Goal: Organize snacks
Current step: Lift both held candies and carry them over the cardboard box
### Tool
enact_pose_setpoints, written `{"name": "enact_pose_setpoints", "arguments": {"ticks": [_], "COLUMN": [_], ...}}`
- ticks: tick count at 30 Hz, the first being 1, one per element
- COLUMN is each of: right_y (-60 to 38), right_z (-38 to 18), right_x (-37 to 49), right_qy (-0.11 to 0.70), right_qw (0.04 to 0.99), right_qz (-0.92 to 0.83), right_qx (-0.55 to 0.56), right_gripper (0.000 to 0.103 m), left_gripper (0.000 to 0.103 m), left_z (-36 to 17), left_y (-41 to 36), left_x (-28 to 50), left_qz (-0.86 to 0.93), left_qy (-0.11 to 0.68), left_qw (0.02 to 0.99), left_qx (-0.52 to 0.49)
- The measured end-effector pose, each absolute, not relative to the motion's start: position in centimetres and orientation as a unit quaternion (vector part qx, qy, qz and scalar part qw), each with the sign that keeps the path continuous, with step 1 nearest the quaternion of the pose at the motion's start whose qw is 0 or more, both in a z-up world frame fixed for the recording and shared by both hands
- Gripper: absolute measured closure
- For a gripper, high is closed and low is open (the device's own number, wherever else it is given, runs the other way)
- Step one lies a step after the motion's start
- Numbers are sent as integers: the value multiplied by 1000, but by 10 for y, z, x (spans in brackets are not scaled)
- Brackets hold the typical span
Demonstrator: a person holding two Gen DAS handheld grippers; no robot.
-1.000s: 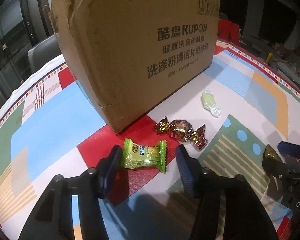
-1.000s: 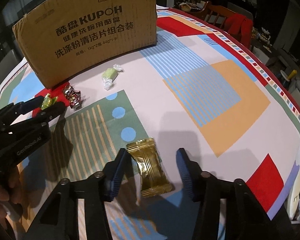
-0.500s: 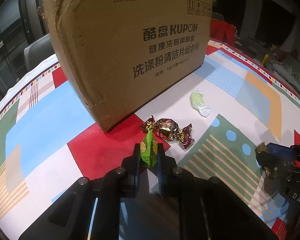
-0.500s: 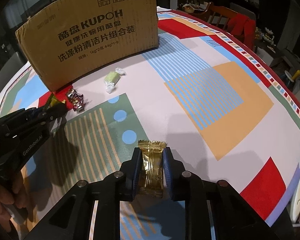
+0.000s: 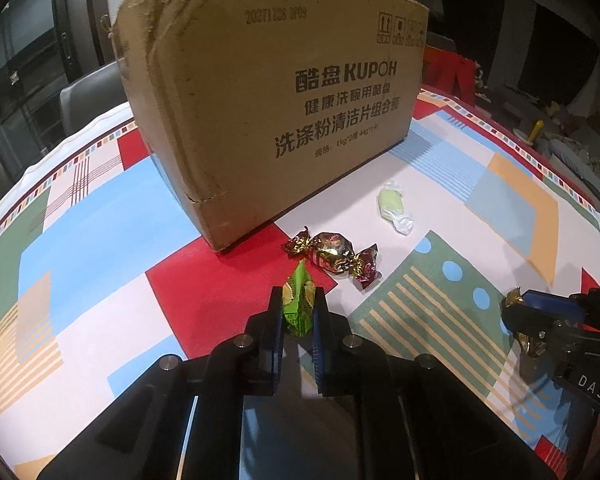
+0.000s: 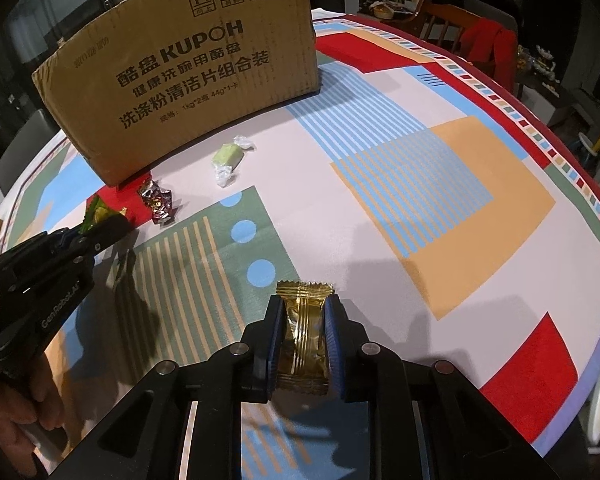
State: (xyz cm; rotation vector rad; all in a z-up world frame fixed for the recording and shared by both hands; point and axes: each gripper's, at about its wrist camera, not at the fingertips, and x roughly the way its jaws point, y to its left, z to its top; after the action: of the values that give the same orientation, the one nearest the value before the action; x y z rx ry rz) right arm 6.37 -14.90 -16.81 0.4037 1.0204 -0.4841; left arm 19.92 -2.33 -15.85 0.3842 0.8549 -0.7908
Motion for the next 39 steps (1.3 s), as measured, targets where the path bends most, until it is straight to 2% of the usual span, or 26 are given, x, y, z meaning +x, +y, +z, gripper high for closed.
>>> {"name": "enact_pose_setpoints", "arguments": {"ticks": [26,39], "right_y": [-155,-151], "right_z": [-140,-120], "right_x": [82,105], "right_qy": [463,463], "right_qw": [857,877], "right_qz": [-156,-65], "right_qx": [161,109], "right_gripper": [81,81], "left_gripper": [90,90], "left_z": [-134,-101], "left_y": [6,28], "left_x": [182,168], "left_qz": [-265,-158], "left_qy": [423,422], "left_qw": [861,892], "left_qx": [92,47]}}
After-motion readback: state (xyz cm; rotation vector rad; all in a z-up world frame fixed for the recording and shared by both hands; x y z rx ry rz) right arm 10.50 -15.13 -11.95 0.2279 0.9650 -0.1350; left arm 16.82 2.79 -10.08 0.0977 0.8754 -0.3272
